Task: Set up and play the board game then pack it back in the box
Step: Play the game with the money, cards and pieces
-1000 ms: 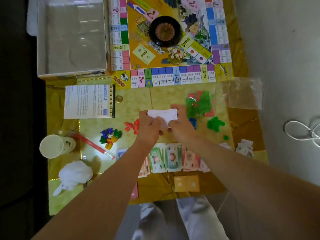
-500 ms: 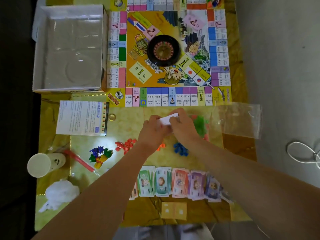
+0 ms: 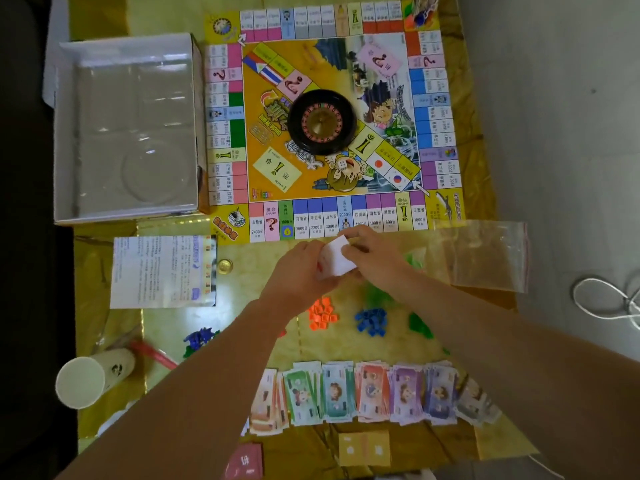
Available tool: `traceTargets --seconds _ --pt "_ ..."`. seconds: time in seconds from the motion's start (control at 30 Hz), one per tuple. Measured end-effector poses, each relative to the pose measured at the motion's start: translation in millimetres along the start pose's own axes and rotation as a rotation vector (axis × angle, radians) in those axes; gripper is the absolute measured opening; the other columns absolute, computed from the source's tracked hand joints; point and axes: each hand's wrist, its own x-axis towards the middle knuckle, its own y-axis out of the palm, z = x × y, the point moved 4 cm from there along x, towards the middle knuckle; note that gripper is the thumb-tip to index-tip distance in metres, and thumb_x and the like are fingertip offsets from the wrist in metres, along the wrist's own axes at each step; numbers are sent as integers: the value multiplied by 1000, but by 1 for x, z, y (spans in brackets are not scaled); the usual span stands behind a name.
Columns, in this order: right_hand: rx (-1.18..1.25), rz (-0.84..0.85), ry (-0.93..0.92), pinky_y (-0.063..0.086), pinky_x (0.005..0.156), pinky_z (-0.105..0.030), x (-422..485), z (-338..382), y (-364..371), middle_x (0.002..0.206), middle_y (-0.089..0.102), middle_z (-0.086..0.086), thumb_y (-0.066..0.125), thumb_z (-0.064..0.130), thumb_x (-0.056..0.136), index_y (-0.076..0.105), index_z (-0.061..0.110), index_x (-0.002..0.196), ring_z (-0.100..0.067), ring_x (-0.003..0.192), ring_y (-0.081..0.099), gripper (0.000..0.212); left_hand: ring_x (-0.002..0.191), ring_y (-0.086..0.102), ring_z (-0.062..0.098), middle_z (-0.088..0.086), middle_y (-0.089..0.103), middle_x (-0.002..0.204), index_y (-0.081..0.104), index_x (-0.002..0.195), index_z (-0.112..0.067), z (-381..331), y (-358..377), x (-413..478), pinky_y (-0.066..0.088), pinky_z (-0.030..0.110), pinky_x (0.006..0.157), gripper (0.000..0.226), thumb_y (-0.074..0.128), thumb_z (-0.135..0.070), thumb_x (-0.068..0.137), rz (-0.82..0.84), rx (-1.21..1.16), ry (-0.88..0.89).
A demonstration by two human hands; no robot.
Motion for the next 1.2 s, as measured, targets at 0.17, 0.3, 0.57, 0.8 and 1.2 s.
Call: traceTargets --seconds 0.17,0.3,0.57,0.8,1.2 --pt "28 -116 -8 56 72 -34 23 14 -8 114 66 -10 58 9 94 60 17 119 -24 96 64 27 96 48 20 3 44 110 45 131 -14 2 -17 22 33 25 74 64 76 -25 76 -37 -49 -14" --pt "33 -159 -14 55 75 -44 41 33 -7 109 64 -12 50 8 96 56 17 123 -29 92 62 29 96 51 27 6 41 108 45 122 -10 0 -28 42 33 26 69 48 70 -13 80 -28 -84 -59" --pt "111 -129 51 44 64 -35 71 55 -6 99 54 -12 39 1 90 48 21 125 -21 76 52 41 109 49 26 10 44 122 41 128 -7 -3 -51 78 35 26 74 60 74 -19 80 15 -129 -52" --pt "159 -131 44 55 74 -41 93 72 -13 104 59 -9 49 5 91 47 16 122 -27 87 61 33 102 49 25 7 45 113 42 126 -5 5 -69 95 30 24 68 53 69 -27 85 9 -89 -68" --pt "194 -191 -38 53 73 -38 152 115 -56 81 65 0 67 16 89 62 23 85 -18 75 60 10 96 55 26 5 47 120 45 125 -12 -5 -124 166 48 39 72 57 74 -21 76 -172 -10 33"
